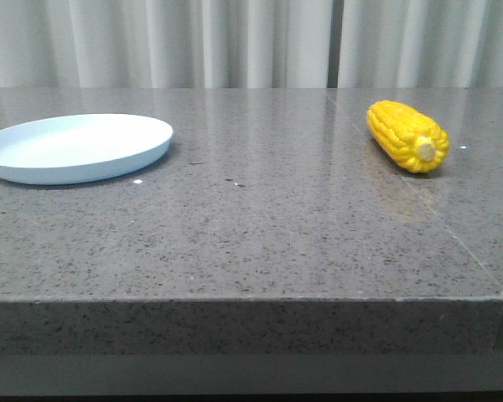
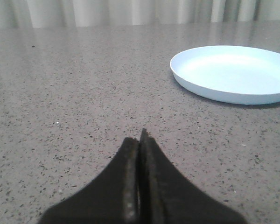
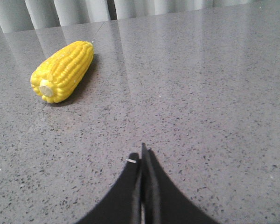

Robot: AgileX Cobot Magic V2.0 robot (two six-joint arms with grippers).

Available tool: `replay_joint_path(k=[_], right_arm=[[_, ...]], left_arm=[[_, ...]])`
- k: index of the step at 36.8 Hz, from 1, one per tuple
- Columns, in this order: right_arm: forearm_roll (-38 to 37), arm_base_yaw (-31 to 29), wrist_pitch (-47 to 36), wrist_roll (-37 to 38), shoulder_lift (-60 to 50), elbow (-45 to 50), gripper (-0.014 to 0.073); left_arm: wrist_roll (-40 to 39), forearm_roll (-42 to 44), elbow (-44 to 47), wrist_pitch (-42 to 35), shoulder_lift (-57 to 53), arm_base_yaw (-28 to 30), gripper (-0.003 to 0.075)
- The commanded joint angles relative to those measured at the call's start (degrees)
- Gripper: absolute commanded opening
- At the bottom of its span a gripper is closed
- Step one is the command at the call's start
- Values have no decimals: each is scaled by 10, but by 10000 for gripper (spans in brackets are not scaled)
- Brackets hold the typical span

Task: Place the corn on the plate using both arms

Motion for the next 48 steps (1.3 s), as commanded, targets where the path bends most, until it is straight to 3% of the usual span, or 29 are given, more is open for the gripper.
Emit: replay_joint_path(k=[1, 48], right_arm=[[-1, 0, -48, -6, -9, -12, -58], [-1, 0, -57, -6, -9, -12, -58]], left_arm=[[0, -5, 12, -46, -9, 0, -20], [0, -5, 12, -46, -9, 0, -20]])
